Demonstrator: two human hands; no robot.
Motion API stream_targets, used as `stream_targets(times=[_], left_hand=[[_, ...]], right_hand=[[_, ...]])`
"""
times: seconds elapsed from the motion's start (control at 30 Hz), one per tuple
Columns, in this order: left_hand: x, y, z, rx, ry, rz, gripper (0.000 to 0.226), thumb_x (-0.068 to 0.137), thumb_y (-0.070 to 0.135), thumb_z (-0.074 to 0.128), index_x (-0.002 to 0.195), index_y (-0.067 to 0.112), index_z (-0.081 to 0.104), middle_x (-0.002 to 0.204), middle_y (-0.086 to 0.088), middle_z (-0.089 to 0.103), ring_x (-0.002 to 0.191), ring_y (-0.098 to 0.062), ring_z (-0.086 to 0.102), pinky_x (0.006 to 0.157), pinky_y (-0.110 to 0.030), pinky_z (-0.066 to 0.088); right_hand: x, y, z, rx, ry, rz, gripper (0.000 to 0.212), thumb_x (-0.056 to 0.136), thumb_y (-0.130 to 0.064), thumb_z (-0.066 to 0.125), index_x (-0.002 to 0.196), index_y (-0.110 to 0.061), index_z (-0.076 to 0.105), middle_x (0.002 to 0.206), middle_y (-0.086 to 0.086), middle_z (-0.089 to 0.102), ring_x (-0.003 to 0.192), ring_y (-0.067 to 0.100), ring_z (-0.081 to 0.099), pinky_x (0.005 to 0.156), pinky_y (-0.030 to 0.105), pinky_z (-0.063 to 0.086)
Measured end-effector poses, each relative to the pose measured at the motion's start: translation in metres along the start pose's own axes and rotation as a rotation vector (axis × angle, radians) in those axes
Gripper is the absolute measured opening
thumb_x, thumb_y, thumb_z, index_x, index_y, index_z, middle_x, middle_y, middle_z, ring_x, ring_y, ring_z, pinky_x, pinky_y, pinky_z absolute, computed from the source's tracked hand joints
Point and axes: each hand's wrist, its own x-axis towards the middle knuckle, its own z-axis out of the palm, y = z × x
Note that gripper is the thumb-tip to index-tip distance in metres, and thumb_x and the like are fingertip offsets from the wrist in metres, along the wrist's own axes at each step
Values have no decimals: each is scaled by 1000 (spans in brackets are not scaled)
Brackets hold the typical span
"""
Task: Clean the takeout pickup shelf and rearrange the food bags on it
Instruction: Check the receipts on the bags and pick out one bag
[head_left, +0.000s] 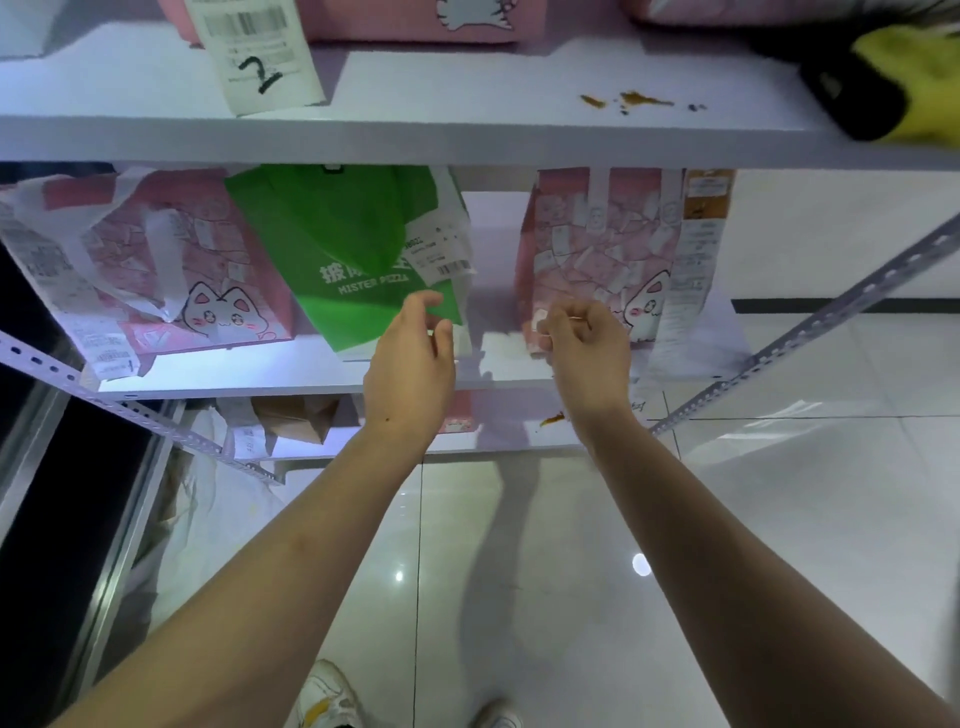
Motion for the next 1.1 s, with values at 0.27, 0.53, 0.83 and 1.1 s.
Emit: stream_targets(times=[0.27,0.53,0.83,1.1], left_hand=[[-27,49,61,-47,-102,75,29,106,25,47,132,25,58,111,3,69,99,-23,64,80,-39,52],[-33,64,107,-13,-237,126,28,107,25,43,131,20,58,119,1,67,101,-25,64,83,-44,55],[-32,70,164,6,-320,76,25,107,26,42,126,23,59,106,8,64,91,-21,64,85,-45,55],[-34,85,218,65,-293,23,27,108,28,41,127,21,59,122,2,67,103,-24,64,84,-49,56]], right_hand=[[7,23,-74,-51,132,70,11,97,-23,57,96,-27,67,90,-2,75,88,19,73,83,45,61],[24,48,-113,-87,225,164,13,96,-21,57,90,-29,65,87,-5,75,82,13,72,83,42,61],[58,91,-143,-132,237,234,14,95,-20,56,98,-25,69,90,-5,74,86,16,71,87,43,60],[107,132,-162,-255,85,239,23,100,-17,55,116,-15,72,99,-9,69,95,14,65,84,27,51]])
